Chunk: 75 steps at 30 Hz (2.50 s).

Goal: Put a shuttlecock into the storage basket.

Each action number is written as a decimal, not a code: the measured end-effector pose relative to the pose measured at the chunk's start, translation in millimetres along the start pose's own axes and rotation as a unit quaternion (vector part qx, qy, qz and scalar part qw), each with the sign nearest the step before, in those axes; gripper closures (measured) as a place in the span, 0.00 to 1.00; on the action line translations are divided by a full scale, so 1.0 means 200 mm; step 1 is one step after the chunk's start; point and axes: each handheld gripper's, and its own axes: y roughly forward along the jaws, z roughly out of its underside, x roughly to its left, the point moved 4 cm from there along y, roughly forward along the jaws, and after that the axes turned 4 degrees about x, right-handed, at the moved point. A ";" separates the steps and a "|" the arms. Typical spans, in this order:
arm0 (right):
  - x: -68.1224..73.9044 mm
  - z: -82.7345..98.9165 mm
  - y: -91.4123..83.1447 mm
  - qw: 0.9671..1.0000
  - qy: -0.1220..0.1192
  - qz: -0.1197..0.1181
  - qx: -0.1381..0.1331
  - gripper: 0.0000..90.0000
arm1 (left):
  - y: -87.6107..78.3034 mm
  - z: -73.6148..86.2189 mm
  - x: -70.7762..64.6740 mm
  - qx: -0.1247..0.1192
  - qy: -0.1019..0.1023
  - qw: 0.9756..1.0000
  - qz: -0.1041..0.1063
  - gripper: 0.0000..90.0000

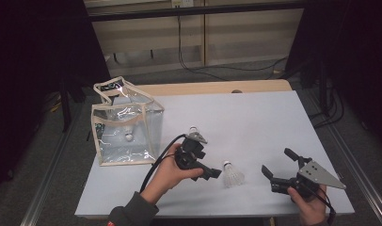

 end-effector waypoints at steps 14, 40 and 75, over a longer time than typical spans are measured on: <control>0.00 0.00 0.00 1.000 0.000 0.000 -0.002 0.02 | 0.07 0.01 -0.03 0.011 0.009 1.000 -0.006 0.07; 0.00 0.00 0.00 1.000 0.001 0.001 -0.002 0.02 | 0.22 0.03 -0.07 0.022 0.020 0.999 -0.019 0.07; 0.00 0.00 0.00 1.000 0.002 0.000 -0.003 0.02 | 0.36 0.01 -0.07 0.002 0.025 0.997 -0.069 0.14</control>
